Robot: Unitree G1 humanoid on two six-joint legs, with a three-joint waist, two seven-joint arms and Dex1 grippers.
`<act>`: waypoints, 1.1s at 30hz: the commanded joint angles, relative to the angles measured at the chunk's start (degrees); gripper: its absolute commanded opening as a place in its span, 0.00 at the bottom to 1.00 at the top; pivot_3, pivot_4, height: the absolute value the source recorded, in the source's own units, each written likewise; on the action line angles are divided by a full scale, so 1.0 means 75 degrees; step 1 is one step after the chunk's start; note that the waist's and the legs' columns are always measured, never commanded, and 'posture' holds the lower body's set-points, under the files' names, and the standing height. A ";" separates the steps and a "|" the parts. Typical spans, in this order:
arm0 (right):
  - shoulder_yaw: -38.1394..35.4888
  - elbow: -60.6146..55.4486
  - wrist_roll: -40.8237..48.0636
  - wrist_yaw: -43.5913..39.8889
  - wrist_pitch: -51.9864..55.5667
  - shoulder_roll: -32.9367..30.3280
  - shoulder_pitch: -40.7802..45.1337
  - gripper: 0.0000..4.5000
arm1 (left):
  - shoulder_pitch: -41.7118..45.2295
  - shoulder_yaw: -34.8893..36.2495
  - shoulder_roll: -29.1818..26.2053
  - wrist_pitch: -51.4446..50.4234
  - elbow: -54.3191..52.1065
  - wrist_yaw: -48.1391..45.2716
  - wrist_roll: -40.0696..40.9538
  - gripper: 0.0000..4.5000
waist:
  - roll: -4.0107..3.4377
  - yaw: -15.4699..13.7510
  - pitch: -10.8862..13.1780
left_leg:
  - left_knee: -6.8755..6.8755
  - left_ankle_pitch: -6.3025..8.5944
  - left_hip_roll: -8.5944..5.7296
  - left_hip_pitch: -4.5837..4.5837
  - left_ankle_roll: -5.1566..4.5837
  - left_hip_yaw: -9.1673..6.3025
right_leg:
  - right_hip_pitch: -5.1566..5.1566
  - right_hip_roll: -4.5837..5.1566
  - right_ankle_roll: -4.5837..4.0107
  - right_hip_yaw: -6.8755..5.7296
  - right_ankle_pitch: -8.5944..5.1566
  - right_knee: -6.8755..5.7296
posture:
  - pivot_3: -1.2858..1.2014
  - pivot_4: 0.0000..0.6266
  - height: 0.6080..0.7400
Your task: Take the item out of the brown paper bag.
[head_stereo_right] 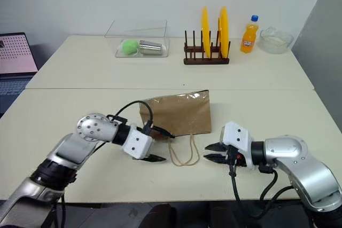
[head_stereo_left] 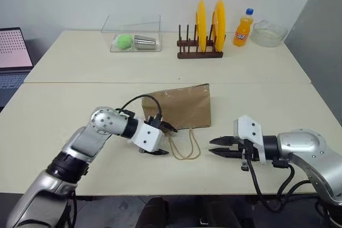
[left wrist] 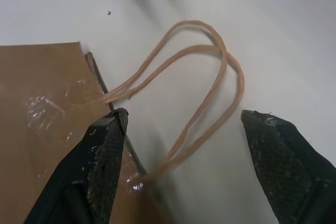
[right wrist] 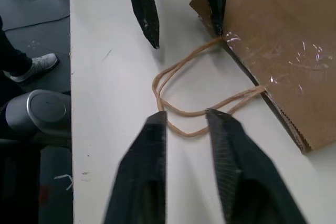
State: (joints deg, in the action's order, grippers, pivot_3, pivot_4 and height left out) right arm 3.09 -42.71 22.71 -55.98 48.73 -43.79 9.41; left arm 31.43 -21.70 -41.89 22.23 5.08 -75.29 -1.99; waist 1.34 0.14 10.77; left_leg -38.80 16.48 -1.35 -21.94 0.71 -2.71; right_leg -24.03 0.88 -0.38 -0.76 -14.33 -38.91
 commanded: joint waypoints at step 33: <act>0.0000 -0.0611 0.0542 0.1263 -0.0547 -0.0699 -0.0336 0.50 | 0.0526 -0.0033 0.1185 0.0234 0.1077 0.0736 0.0312 0.00 | 0.0007 0.0003 -0.0004 | -0.0006 0.0000 -0.0001 0.0003 -0.0001 -0.0010 | 0.0013 -0.0005 0.0012 -0.0004 0.0000 0.0004 | 0.52 0.24 1.00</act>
State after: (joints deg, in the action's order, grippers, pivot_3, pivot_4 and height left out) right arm 2.77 -46.75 28.00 -46.77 47.41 -48.55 7.11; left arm 35.30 -25.18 -33.24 28.49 16.25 -70.52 -3.73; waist 1.39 0.16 10.74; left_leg -38.85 16.48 -1.35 -21.92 0.70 -2.79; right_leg -23.94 0.83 -0.29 -0.80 -14.33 -38.88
